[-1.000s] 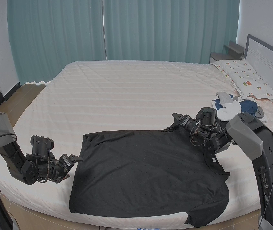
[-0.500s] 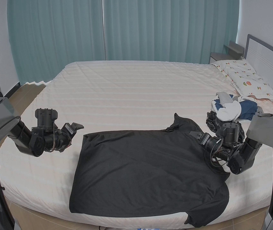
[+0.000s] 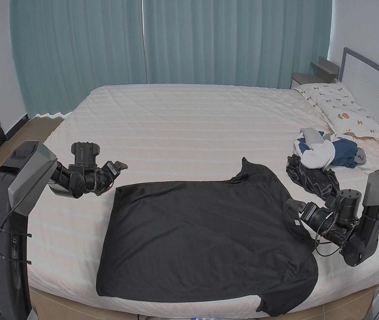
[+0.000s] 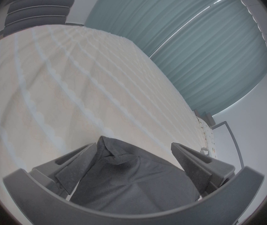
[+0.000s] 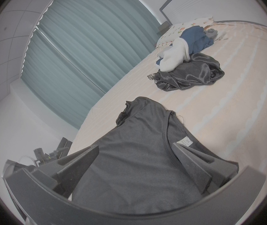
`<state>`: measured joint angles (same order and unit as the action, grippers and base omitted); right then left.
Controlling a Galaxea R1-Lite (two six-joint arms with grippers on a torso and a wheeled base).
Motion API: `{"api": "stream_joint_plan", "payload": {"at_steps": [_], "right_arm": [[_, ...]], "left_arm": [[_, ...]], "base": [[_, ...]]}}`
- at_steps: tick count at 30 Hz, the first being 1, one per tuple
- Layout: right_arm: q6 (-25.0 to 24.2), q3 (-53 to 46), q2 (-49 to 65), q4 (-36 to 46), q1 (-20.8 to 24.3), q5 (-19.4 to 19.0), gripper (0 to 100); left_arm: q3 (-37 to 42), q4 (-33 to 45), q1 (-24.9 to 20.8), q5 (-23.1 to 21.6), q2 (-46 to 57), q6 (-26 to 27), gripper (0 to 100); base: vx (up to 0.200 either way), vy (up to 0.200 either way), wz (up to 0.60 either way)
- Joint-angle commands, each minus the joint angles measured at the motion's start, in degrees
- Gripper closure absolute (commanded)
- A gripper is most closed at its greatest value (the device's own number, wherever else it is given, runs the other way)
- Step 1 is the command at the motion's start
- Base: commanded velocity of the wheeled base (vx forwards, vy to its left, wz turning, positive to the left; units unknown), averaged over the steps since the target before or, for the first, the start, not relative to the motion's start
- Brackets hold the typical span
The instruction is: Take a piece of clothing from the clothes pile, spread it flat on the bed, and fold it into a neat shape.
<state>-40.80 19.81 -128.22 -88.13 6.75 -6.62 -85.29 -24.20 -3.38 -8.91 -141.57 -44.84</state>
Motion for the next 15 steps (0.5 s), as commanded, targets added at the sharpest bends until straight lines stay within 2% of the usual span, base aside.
{"api": "stream_joint_plan", "payload": {"at_steps": [1, 15], "right_arm": [[-0.86, -2.14, 1.83, -1.52, -0.43, -0.15, 0], [-0.95, -2.50, 1.48, -1.52, -0.43, -0.41, 0]], "left_arm": [[-2.25, 0.20, -0.49, -0.05, -4.59, 0.10, 0], [-4.54, 1.87, -1.28, 0.03, -5.91, 0.28, 0]], "base": [[0.000, 0.000, 0.00], [0.000, 0.000, 0.00]]}}
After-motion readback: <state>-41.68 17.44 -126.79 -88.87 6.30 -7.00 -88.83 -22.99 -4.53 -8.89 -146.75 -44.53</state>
